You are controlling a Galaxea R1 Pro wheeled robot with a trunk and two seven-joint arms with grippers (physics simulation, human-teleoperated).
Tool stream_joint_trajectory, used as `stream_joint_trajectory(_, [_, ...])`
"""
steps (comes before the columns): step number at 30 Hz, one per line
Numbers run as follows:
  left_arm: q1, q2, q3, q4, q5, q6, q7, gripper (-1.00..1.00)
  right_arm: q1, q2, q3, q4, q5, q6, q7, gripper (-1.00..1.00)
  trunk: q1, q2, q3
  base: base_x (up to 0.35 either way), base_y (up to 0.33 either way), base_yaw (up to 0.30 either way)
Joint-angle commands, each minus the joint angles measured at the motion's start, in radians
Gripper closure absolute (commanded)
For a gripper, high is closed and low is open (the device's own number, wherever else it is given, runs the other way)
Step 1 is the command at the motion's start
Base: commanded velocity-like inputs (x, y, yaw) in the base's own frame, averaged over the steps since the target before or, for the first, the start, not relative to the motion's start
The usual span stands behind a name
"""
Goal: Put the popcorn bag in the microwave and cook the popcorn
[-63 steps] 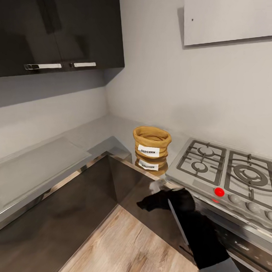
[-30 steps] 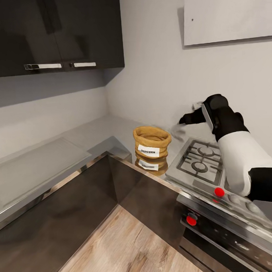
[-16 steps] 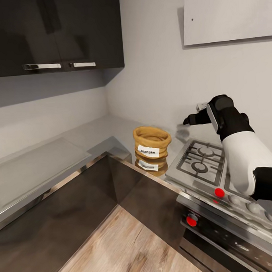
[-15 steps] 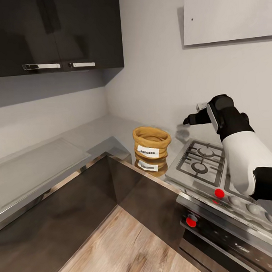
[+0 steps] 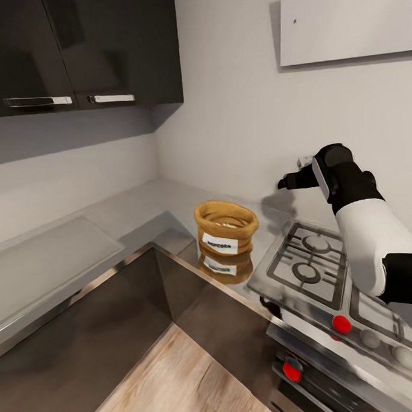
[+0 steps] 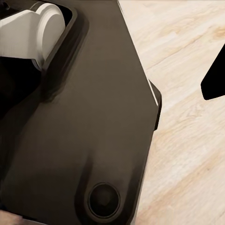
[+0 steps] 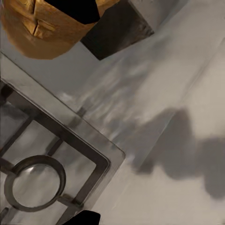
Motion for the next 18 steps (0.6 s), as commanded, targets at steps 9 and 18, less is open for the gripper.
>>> stream_joint_trajectory(9, [0.000, 0.000, 0.002, 0.000, 0.001, -0.004, 0.002, -1.00, -0.001, 0.010, -0.001, -0.001, 0.008, 0.003, 0.011, -1.00, 0.000, -0.001, -0.001, 0.009, -0.001, 0.260])
stream_joint_trajectory(18, [0.000, 0.000, 0.002, 0.000, -0.001, -0.004, 0.002, -1.00, -0.001, 0.011, 0.000, -0.001, 0.005, 0.003, 0.019, -1.00, 0.000, -0.001, -0.001, 0.000, 0.000, 0.101])
